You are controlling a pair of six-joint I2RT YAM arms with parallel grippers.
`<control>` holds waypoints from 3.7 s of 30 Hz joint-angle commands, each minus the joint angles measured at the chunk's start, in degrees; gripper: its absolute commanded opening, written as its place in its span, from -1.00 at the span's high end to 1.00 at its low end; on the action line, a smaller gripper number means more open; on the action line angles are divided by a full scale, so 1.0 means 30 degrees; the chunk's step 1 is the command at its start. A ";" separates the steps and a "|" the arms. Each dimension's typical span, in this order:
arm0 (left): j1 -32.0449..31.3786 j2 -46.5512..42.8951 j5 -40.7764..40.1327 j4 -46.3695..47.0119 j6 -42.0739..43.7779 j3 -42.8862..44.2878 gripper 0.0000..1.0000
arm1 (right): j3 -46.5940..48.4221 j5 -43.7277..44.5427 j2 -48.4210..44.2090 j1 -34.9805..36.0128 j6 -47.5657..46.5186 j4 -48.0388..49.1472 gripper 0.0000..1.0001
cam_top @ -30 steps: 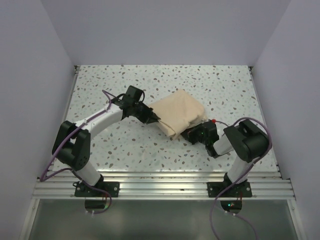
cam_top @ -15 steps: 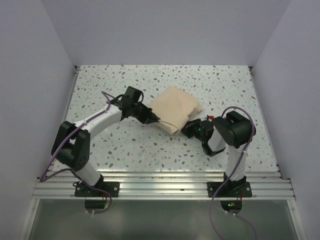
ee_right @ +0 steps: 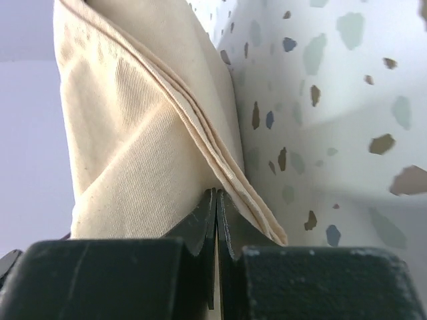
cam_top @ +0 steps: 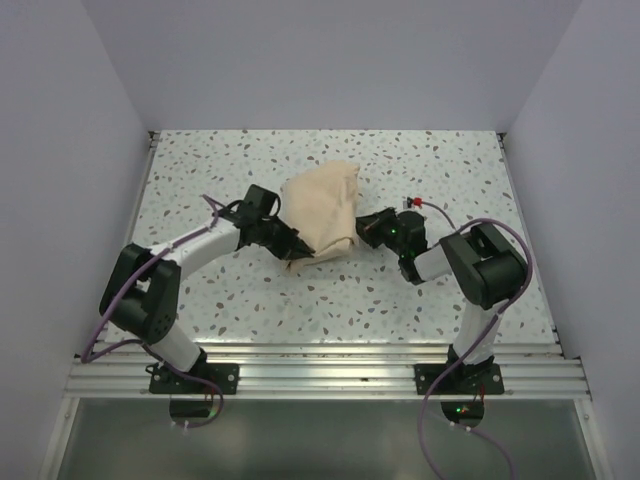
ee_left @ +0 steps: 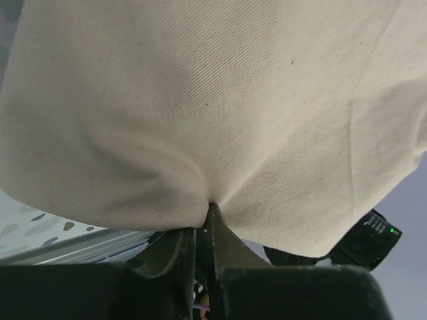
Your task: Prepare the surgical pack
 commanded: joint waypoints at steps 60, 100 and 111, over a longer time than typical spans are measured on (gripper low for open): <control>-0.7778 0.1301 -1.3814 -0.8363 1.8099 1.0055 -0.31 | 0.8291 0.0855 -0.6193 -0.2572 -1.0489 -2.5162 -0.31; -0.9745 0.6755 -1.0913 -0.7135 2.3616 0.8068 0.21 | 0.4717 0.0181 -0.8625 -0.4184 -1.0636 -2.4930 -0.30; -1.0157 0.7724 -1.2145 -0.7311 2.3586 0.7658 0.60 | 0.4453 0.0094 -0.8801 -0.4300 -1.0578 -2.4812 -0.30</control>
